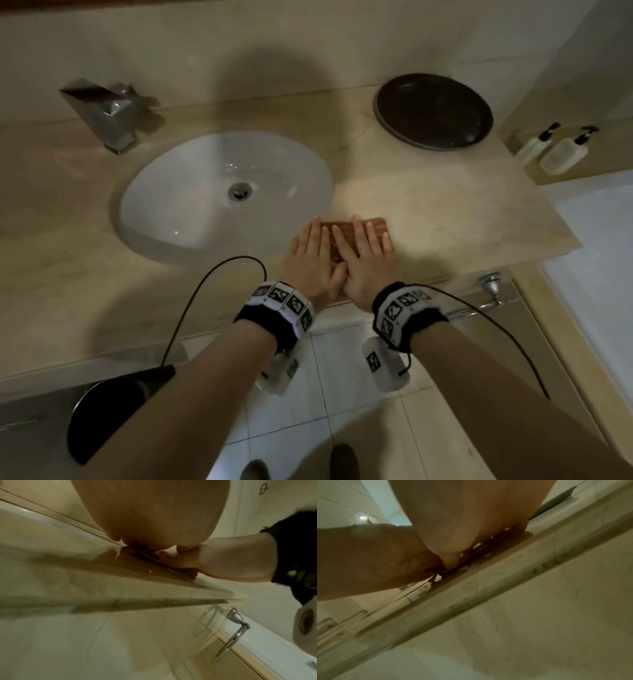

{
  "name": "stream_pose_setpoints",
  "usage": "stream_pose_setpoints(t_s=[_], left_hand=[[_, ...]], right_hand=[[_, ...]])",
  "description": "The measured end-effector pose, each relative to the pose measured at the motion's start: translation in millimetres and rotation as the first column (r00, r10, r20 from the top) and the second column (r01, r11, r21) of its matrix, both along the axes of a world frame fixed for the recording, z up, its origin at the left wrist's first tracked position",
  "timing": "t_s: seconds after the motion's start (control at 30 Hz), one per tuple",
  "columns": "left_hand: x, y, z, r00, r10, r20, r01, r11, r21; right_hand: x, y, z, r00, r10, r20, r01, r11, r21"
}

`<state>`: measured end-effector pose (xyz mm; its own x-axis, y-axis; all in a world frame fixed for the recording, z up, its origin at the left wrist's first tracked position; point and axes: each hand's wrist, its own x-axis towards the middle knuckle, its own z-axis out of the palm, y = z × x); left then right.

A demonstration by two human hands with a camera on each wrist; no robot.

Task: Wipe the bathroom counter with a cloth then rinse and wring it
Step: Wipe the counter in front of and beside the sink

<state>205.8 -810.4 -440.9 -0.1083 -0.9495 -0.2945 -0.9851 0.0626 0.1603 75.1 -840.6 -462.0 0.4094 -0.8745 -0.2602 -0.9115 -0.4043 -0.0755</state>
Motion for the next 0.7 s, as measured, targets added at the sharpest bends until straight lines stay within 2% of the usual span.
stream_pose_setpoints(t_s=[0.3,0.47,0.6,0.7], left_hand=[[26,85,-3,1.000,-0.015,-0.025,0.014,0.999,-0.032],[25,61,-2,1.000,-0.004,-0.011,0.004,0.997,-0.075],[27,29,-7,1.000,0.012,-0.007,-0.013,1.000,-0.021],[26,31,-8,0.998,0.056,-0.024,-0.056,0.998,-0.014]], right_hand=[[26,84,-4,0.992,0.011,0.123,-0.006,0.999,-0.035],[25,61,-8,0.990,0.027,0.136,-0.020,0.998,-0.055],[31,26,-3,0.999,0.011,0.031,-0.012,1.000,0.006],[32,26,-3,1.000,0.012,0.003,-0.012,1.000,0.002]])
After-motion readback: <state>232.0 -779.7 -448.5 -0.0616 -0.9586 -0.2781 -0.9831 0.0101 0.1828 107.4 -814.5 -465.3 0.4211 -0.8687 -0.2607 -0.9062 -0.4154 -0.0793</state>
